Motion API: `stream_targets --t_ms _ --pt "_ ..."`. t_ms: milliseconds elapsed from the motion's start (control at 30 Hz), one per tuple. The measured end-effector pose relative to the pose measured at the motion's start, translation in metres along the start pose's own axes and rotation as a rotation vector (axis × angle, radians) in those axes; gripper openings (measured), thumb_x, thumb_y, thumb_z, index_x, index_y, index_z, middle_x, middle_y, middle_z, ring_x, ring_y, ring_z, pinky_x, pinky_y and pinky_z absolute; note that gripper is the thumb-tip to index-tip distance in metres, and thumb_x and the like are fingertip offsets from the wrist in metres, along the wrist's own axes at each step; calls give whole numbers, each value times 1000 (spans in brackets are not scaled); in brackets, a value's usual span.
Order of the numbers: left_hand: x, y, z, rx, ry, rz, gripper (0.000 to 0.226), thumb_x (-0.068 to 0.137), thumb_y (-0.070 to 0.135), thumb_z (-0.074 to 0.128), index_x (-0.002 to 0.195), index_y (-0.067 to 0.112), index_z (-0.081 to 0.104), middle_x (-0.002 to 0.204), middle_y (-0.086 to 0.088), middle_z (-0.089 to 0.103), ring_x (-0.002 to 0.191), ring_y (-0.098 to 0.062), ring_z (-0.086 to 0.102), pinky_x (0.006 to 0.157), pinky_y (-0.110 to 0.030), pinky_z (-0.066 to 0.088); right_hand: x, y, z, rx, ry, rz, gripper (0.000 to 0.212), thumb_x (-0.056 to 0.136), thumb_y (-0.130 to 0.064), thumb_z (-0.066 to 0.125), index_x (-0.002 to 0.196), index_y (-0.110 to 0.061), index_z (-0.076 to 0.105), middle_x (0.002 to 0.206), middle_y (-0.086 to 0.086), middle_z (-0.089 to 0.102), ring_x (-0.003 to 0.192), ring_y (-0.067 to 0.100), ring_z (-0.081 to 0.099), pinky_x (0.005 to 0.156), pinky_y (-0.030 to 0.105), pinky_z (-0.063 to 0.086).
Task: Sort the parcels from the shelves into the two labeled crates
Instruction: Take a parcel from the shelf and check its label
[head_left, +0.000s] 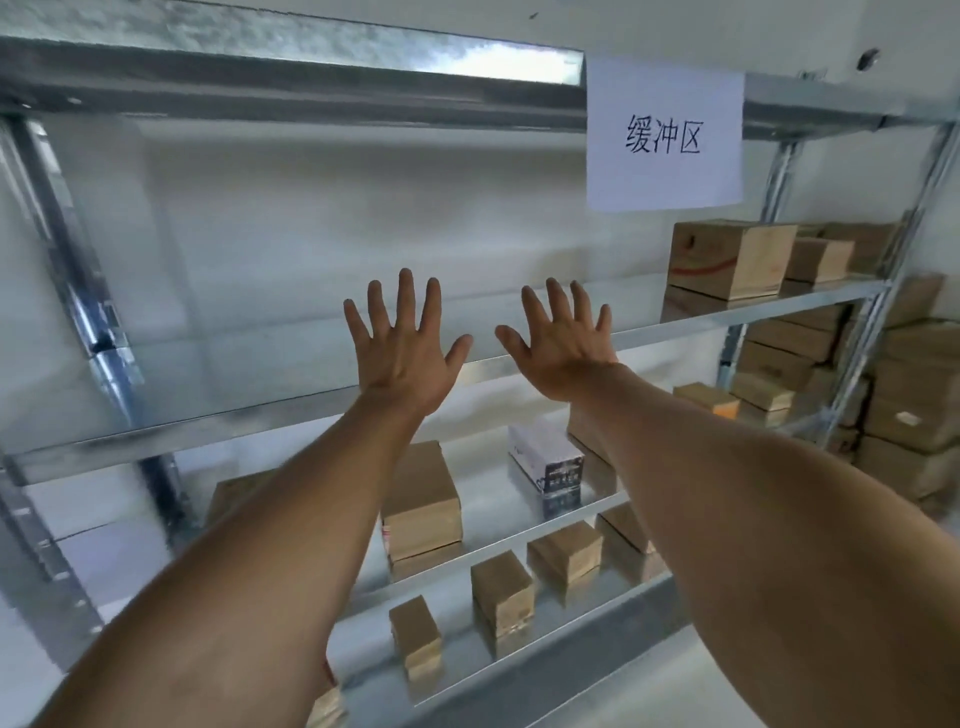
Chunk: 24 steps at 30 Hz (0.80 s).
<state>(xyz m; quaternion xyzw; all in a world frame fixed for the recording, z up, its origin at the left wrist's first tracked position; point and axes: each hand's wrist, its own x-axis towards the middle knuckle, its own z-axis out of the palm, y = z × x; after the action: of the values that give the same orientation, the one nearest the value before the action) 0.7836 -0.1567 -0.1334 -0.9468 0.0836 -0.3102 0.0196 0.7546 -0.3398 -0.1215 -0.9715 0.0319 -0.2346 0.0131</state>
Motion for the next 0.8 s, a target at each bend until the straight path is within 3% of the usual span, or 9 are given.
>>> stream_targets --t_ms 567,800 --pt "237 310 132 -84 -23 37 76 98 69 13 160 28 1 169 -5 -4 153 -41 -3 121 -61 -1 214 311 90 -53 -16 5 72 100 -65 11 160 -27 5 169 4 -1 154 31 -7 121 61 3" --pt "304 407 159 -9 -21 36 75 98 68 14 160 28 4 169 -6 0 152 -42 1 120 -62 3 285 420 110 -20 101 -62 69 102 -62 16 159 -24 15 168 7 9 154 33 2 120 61 8"
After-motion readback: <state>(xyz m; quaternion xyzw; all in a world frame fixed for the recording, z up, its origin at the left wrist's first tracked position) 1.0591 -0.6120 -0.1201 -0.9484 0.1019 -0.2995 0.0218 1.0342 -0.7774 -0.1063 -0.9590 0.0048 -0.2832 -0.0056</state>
